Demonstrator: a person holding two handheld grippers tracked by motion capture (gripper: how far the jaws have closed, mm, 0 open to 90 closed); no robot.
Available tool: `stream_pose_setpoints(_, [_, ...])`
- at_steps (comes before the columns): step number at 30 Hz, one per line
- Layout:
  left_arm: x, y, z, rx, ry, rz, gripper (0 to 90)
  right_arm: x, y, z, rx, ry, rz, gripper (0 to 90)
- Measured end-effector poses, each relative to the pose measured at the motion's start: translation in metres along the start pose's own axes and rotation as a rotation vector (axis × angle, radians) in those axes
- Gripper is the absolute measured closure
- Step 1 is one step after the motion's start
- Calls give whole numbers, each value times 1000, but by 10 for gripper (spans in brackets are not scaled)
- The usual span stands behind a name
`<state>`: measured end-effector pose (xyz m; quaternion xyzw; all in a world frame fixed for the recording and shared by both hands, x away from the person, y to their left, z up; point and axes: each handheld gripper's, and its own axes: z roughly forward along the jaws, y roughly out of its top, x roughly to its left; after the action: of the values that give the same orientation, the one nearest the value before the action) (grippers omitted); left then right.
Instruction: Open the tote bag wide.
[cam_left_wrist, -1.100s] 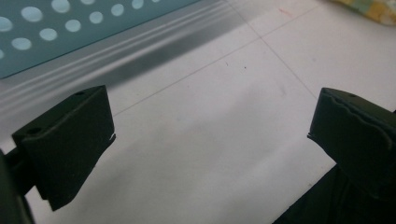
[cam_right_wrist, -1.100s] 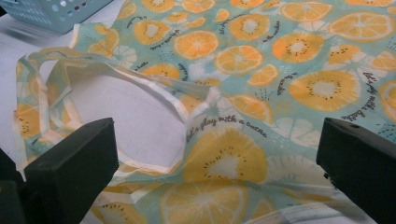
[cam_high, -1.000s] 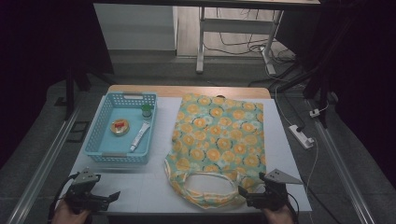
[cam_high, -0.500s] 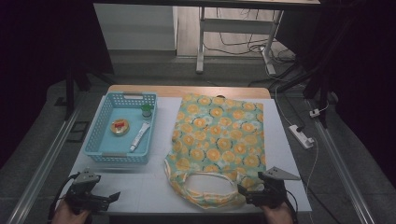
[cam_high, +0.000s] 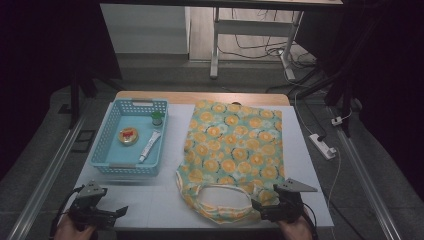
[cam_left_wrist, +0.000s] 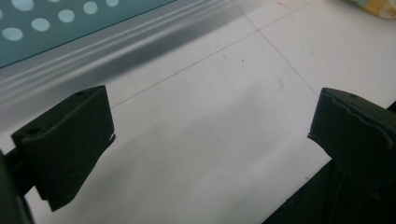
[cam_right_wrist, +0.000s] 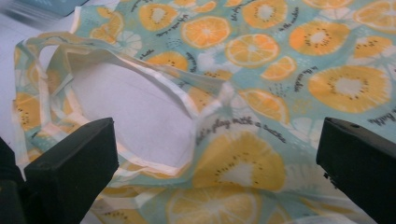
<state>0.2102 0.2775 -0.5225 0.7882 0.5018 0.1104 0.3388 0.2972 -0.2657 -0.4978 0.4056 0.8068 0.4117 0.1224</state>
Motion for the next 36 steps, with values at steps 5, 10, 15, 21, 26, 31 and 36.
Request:
stream_pose_setpoints(5, [1,0,0,-4,-8,-4,0,8,4,2,-4,10,-41,0])
stream_pose_setpoints(10, [1,0,-1,-8,-12,-6,0,13,8,3,9,28,-52,0])
stream_pose_setpoints(15, [2,-1,-1,-13,-21,-8,0,20,13,7,36,51,-82,0])
stream_pose_setpoints(21, [2,-1,-1,-11,-22,-5,0,30,19,12,59,84,-105,0])
stream_pose_setpoints(26, [2,-1,-1,-12,-26,-4,0,40,23,21,77,114,-150,0])
stream_pose_setpoints(31, [2,-1,-1,-10,-27,-5,0,52,25,32,125,137,-206,0])
stream_pose_setpoints(36, [2,-1,-1,-8,-28,-6,0,62,26,42,167,182,-253,0])
